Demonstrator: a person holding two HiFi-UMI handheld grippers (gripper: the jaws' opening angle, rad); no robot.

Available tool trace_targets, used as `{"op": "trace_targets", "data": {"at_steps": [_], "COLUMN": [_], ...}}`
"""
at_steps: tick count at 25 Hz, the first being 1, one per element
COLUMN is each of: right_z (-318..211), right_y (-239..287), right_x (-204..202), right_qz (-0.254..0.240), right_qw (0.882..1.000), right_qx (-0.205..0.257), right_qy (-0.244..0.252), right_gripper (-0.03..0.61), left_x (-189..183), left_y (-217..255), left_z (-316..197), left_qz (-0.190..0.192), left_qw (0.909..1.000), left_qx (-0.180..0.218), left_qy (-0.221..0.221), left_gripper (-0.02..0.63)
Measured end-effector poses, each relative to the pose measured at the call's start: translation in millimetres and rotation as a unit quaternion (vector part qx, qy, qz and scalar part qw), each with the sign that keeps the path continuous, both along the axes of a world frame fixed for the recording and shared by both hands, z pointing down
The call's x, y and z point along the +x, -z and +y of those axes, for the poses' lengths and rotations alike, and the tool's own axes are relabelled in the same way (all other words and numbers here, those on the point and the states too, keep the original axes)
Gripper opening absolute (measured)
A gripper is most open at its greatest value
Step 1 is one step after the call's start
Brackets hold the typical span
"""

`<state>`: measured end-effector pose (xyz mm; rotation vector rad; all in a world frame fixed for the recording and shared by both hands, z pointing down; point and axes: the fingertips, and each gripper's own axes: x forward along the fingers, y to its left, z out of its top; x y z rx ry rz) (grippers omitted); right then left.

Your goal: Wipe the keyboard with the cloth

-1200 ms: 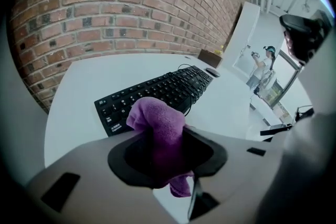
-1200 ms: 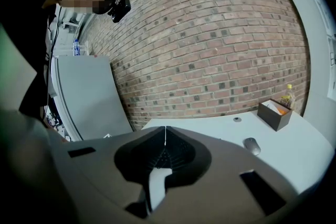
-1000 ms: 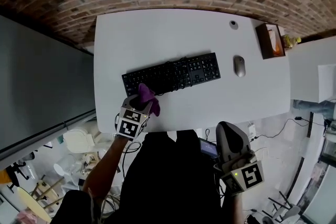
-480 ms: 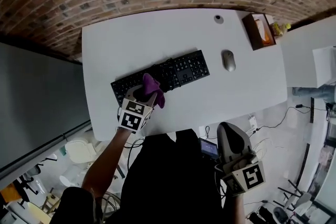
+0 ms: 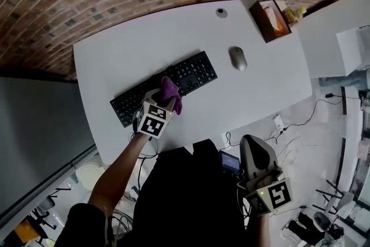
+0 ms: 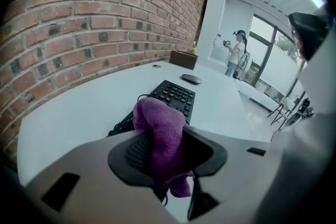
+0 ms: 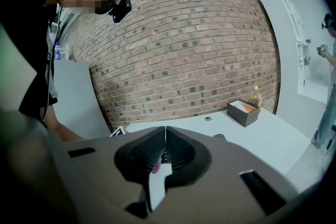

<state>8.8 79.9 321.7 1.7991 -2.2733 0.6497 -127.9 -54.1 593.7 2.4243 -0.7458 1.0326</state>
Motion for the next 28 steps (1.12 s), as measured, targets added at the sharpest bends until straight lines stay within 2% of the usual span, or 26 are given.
{"op": "trace_targets", "data": {"at_steps": [10, 19, 24, 28], "right_z": [0.6, 0.1, 5.6, 7.8], "right_y": [-4.3, -5.0, -6.2, -6.3], "right_x": [17.9, 30.7, 40.9, 45.2], "right_qz": [-0.007, -0.009, -0.009, -0.011], "right_qw": [1.000, 1.000, 1.000, 1.000], "right_qx": [-0.006, -0.007, -0.009, -0.006], "right_qy": [-0.012, -0.010, -0.017, -0.021], "right_gripper": [0.018, 0.018, 0.018, 0.018], "left_x": [9.3, 0.2, -11.5, -7.1], "left_y": [-15.1, -17.5, -2.6, 15.2], "left_z": [-31.5, -89.3, -128.6, -142.0], "left_qz": [-0.016, -0.034, -0.003, 0.038], "left_qw": [0.9998, 0.9975, 0.9887, 0.9840], "left_qx": [-0.006, -0.009, -0.018, -0.029], "left_qy": [0.002, 0.062, 0.149, 0.172], "left_gripper": [0.164, 0.166, 0.164, 0.164]}}
